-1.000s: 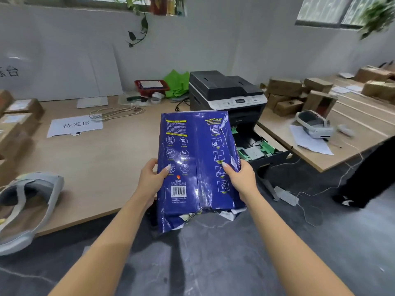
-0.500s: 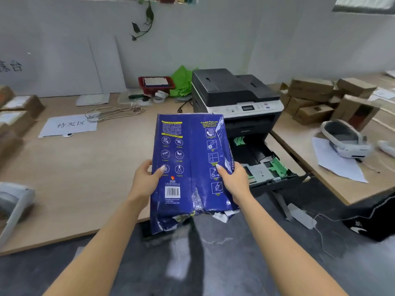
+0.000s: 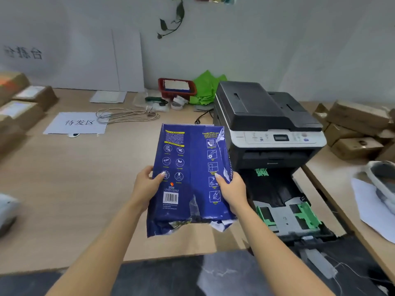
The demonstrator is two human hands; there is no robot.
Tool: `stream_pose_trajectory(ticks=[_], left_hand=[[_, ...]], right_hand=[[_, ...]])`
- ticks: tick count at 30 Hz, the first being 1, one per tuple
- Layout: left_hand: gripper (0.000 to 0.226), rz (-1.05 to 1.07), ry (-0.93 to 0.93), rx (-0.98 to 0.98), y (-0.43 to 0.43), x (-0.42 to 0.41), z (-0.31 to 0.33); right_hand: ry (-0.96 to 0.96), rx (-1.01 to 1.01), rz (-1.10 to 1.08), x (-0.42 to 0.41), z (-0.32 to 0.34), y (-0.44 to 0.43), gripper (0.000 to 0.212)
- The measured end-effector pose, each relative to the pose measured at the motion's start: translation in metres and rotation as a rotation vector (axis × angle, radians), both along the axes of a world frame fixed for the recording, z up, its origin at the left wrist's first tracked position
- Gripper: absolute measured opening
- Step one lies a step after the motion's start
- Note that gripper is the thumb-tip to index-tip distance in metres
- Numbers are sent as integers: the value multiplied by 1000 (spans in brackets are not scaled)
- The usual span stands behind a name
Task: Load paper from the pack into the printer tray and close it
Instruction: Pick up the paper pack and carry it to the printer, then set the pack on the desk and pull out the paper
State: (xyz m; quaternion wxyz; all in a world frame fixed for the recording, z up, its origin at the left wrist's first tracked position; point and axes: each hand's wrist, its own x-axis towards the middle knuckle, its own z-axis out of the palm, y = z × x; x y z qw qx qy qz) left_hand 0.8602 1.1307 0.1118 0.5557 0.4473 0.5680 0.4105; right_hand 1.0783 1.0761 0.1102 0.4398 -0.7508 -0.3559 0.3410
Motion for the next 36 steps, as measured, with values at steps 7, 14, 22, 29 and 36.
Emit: stream_pose_trajectory(ticks=[7,14,22,29,36], left_hand=[[20,58,52,-78,50,19,-25],[27,167,124,-200,93,26,-69],[16,246,171,-248,144,32,-129],[16,204,253,-263,176,21,-174],[21,184,464,-232,172,6,-185]], right_hand=[[26,-125,70,21,-29,62,41],[69,-184,191,32,-80,132,36],[13,-238,237,31,-138,200,40],[11,-242,169,23,-187,223,39],[-103,-224,161,19,-190,216,53]])
